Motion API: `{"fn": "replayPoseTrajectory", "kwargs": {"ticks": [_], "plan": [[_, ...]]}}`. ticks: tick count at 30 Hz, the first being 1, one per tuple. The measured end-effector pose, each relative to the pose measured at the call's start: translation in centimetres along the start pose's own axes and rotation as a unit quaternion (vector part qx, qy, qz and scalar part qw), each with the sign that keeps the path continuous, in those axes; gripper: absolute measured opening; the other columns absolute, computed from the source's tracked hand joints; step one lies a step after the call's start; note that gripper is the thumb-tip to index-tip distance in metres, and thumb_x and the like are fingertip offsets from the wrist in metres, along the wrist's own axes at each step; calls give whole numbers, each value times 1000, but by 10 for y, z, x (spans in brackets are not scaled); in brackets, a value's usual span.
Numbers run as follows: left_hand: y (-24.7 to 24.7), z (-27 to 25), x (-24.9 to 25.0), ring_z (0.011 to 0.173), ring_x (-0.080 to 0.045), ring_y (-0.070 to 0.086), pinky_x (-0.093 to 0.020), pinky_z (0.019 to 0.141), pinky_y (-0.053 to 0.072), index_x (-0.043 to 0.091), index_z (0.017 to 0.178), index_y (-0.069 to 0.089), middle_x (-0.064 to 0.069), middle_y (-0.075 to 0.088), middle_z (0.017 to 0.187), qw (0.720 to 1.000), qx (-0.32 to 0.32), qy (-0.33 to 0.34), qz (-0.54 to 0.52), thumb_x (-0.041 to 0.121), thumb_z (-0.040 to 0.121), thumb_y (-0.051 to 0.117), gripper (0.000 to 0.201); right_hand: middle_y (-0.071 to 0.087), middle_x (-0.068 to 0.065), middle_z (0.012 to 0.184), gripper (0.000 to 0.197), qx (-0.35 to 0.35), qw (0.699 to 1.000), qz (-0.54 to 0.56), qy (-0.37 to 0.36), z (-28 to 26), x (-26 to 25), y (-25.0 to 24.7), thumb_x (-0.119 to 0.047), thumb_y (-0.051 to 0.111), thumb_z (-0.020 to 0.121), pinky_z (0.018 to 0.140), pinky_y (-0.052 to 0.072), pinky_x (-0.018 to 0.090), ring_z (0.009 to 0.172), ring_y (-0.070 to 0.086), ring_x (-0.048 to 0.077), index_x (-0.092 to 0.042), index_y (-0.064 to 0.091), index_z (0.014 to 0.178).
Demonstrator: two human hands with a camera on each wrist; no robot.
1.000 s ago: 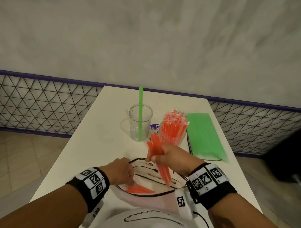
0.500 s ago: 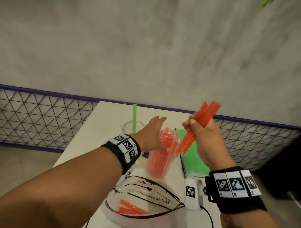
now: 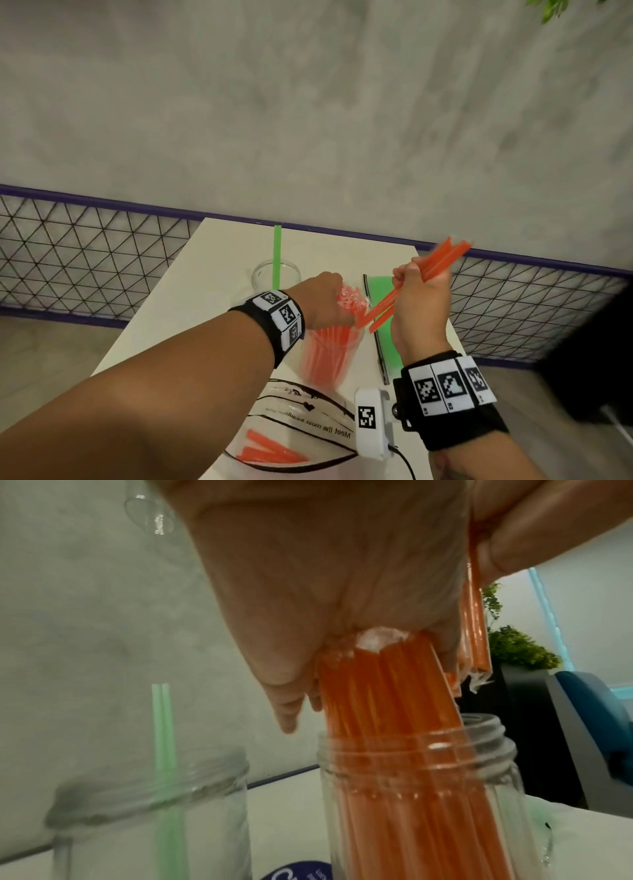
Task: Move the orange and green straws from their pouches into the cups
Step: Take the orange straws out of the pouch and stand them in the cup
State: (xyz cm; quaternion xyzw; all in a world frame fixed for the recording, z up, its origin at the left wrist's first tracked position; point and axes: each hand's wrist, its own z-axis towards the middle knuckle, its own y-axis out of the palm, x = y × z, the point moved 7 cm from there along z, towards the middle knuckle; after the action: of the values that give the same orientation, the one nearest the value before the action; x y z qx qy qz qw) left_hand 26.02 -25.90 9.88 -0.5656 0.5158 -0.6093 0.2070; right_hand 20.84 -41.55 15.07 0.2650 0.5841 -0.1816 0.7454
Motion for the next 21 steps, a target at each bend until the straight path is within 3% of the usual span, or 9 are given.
{"fn": "replayPoseTrajectory", "kwargs": {"ticks": [2,4,6,9,14,18,21], "plan": [[5,-1,-4,93,-22,59,-41,82,54,18,120,39,-4,57,111,999,-11,-8,-37,51,84,65,55,59,0,78,17,24,1000,-4,5,-3,7,-3,-7,46,96,80,49,32,74,58,13,-23,51,91],[5,-2,-3,105,-28,60,-40,88,52,17,140,30,-8,58,125,1000,-6,5,-24,51,90,60,68,60,0,81,16,35,999,-20,-2,-6,10,-4,-9,47,96,79,51,35,74,59,14,-24,51,91],[5,-2,-2,121,-30,55,-38,98,47,21,150,27,-9,53,140,1000,-2,16,1,51,94,53,69,60,-2,83,16,34,999,-36,-9,-8,11,-1,-10,48,96,79,52,35,76,60,14,-25,51,91],[4,-1,-1,124,-28,54,-37,101,45,23,146,38,-6,54,142,1000,14,21,4,48,97,50,56,60,-4,83,19,18,999,-44,-22,-10,9,7,-9,48,97,74,51,30,74,60,11,-27,51,90],[1,2,1,113,-27,60,-35,92,46,19,136,49,-6,64,126,998,37,32,40,41,99,46,43,60,-2,83,19,3,999,-29,-30,-13,15,17,-10,47,97,74,50,29,72,60,12,-27,50,91],[3,10,-3,107,-26,62,-35,88,46,21,129,52,-4,67,117,998,39,36,42,47,97,46,42,60,-3,83,16,20,999,-18,-31,-13,29,15,-10,47,97,73,49,27,71,61,11,-26,51,94],[5,13,-6,111,-26,60,-34,89,45,22,135,49,-5,65,123,998,34,31,38,50,96,48,48,63,3,92,15,18,998,-46,-45,-10,42,11,-13,46,98,73,49,26,74,63,10,-19,53,109]]}}
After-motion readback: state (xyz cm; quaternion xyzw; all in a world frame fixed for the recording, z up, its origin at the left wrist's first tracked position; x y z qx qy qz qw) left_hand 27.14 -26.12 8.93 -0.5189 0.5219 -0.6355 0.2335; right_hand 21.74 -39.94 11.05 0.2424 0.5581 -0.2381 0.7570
